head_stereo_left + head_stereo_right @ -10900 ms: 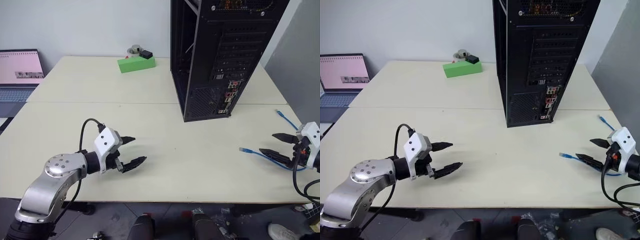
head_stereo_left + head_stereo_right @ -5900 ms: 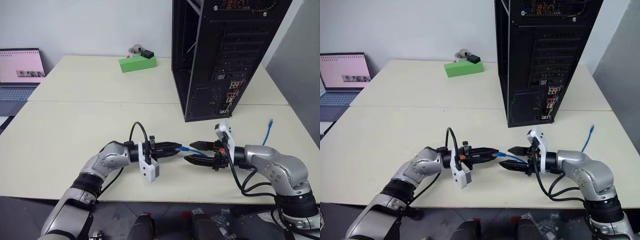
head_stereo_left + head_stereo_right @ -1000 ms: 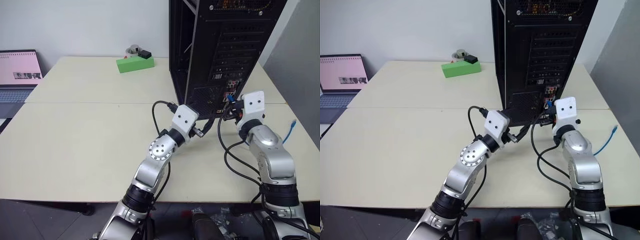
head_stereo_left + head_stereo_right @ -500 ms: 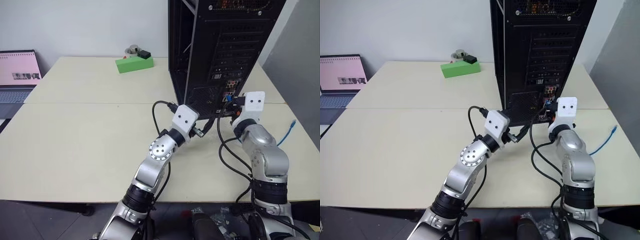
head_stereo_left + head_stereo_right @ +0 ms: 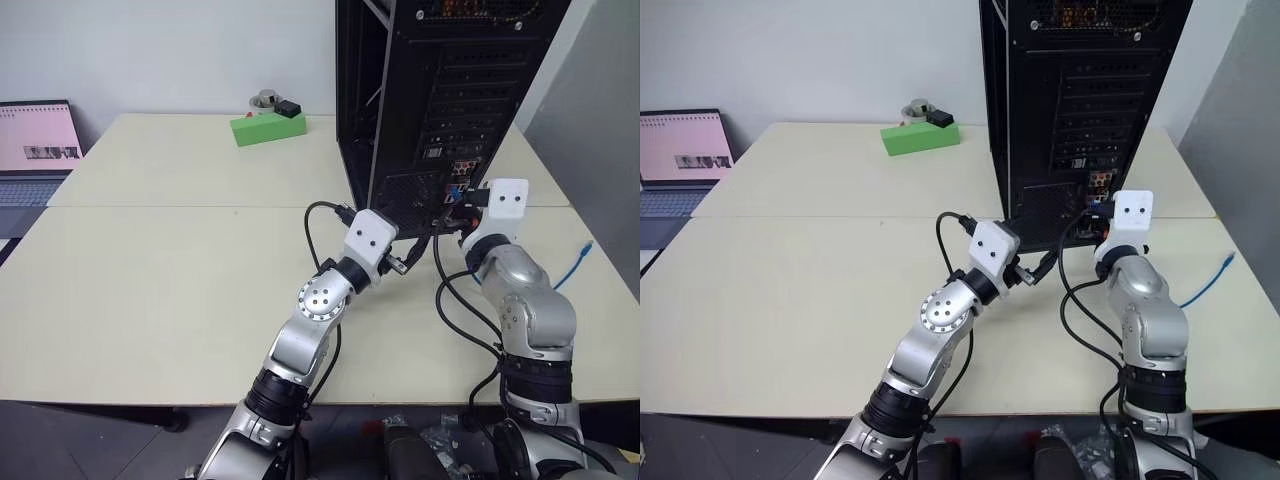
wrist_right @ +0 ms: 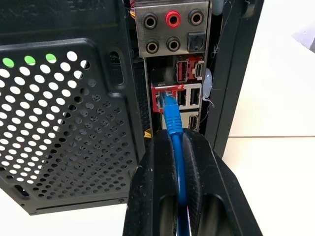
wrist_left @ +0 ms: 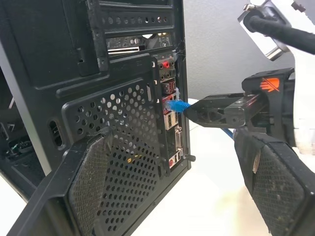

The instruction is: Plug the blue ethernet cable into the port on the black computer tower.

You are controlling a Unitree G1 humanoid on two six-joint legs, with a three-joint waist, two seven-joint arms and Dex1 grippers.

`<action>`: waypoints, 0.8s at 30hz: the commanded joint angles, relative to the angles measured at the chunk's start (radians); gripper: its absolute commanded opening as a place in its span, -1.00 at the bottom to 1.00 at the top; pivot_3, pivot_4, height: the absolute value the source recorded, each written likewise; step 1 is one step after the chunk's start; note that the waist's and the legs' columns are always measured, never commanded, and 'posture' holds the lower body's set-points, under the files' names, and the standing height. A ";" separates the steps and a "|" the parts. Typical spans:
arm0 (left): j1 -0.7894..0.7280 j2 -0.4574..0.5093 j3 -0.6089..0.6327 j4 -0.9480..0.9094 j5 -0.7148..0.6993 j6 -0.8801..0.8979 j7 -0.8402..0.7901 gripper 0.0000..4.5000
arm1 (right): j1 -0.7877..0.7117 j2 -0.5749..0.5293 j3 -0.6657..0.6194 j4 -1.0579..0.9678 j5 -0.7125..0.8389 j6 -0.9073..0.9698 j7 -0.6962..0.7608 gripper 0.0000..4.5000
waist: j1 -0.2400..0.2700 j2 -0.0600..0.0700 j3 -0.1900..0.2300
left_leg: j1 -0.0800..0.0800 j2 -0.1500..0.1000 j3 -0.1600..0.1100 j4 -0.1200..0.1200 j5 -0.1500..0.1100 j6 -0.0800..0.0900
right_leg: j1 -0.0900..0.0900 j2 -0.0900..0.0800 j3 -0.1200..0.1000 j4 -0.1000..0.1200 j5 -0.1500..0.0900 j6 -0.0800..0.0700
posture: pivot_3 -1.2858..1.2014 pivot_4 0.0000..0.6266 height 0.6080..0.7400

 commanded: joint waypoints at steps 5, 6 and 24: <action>-0.010 -0.018 -0.004 -0.032 0.004 -0.017 0.005 0.84 | -0.060 -0.009 0.005 0.047 -0.005 -0.064 0.003 -1.00 | -0.009 0.000 0.000 | 0.001 0.000 0.000 0.000 0.000 0.000 | 0.000 0.000 0.001 0.000 0.000 0.000 | 0.03 -0.52 1.00; -0.009 -0.017 -0.003 -0.032 0.004 -0.017 0.006 0.84 | -0.060 -0.010 0.006 0.049 -0.003 -0.061 0.006 -1.00 | -0.010 0.000 0.000 | 0.001 0.000 0.000 0.000 0.000 0.000 | 0.000 0.000 0.001 0.000 0.000 0.000 | 0.03 -0.52 1.00; -0.015 -0.017 0.017 -0.035 -0.033 -0.047 -0.022 0.85 | 0.080 -0.257 0.001 -0.077 0.044 -0.040 0.256 0.46 | 0.016 0.000 0.000 | -0.001 0.000 0.001 0.000 0.000 0.000 | 0.000 0.000 0.000 -0.001 0.000 0.000 | 0.03 -0.52 1.00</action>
